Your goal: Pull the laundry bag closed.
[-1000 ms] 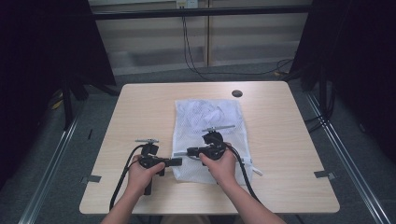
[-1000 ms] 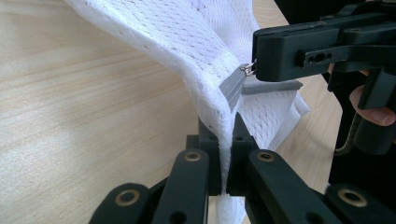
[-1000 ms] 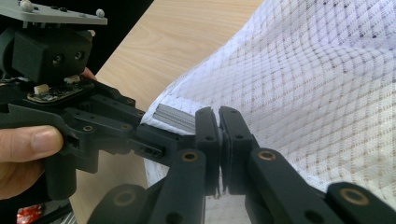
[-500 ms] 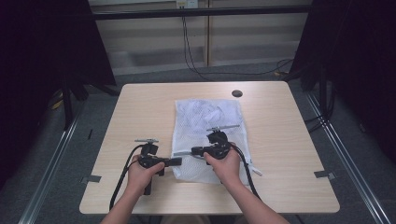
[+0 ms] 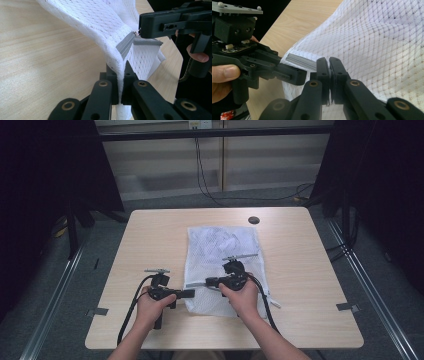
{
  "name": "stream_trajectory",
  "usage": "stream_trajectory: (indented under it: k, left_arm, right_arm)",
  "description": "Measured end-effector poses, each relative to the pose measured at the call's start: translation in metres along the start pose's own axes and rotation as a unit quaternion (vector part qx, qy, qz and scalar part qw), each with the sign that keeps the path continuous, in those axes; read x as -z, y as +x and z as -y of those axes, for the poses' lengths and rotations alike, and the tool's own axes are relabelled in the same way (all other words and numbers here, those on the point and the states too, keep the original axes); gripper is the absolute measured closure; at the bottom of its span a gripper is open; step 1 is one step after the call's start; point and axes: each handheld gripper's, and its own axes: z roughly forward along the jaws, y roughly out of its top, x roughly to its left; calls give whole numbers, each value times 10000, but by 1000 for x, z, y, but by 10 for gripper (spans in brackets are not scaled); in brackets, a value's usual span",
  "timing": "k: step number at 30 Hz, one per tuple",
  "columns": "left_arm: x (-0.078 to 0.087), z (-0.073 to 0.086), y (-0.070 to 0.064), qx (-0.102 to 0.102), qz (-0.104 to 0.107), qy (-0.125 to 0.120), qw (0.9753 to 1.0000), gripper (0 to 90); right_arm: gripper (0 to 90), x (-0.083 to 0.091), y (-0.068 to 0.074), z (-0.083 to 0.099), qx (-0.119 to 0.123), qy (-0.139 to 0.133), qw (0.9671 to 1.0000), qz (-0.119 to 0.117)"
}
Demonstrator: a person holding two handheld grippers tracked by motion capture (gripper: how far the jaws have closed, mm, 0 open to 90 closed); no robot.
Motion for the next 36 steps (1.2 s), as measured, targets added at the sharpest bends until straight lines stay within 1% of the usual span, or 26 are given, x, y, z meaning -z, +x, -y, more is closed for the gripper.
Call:
stream_trajectory:
  k: [12, 13, 14, 15, 18, 19, 21, 24, 25, 26, 29, 32, 34, 36]
  left_arm:
    - [0, 0, 0, 12, 4, 15, 10000, 886]
    - [0, 0, 0, 37, -8, 11, 10000, 887]
    - [1, 0, 1, 12, -42, 10, 10000, 886]
    - [2, 0, 1, 38, -49, 6, 10000, 887]
    - [2, 0, 2, 21, -16, -22, 10000, 886]
    - [2, 0, 1, 43, 0, -23, 10000, 887]
    - [1, 0, 2, 23, -8, 15, 10000, 886]
    - [1, 0, 1, 41, -33, -5, 10000, 886]
    - [2, 0, 2, 42, -45, -10, 10000, 886]
    - [2, 0, 2, 12, -67, -12, 10000, 886]
    - [2, 0, 1, 49, -20, -20, 10000, 886]
    - [1, 0, 1, 39, -45, 12, 10000, 886]
    - [3, 0, 2, 8, -72, 5, 10000, 886]
    - [4, -1, 3, 43, -54, 2, 10000, 887]
  right_arm:
    - [871, 1, 0, 0, -1, 30, 10000, -15]
    - [871, 1, 0, 0, 6, 29, 10000, -3]
    - [871, 2, 0, 0, 63, 32, 10000, 67]
    - [871, 3, -1, 0, 75, 44, 9999, 100]
    - [871, 6, -7, 0, -17, 5, 10000, 92]
    - [870, 7, -7, 0, -50, 3, 10000, 63]
    - [871, 8, -7, 1, -11, 10, 10000, 92]
    - [871, 8, -7, 1, -7, 9, 10000, 94]
    - [871, 9, -7, 1, 13, 8, 9999, 140]
    - [871, 9, -8, 1, 9, 10, 9999, 148]
    - [871, 11, -10, 1, -23, -3, 9999, 140]
    - [871, 12, -10, 1, -8, 9, 9999, 150]
    - [871, 13, -12, 2, -8, 11, 9998, 195]
    - [870, 15, -14, 2, -23, -10, 9997, 225]
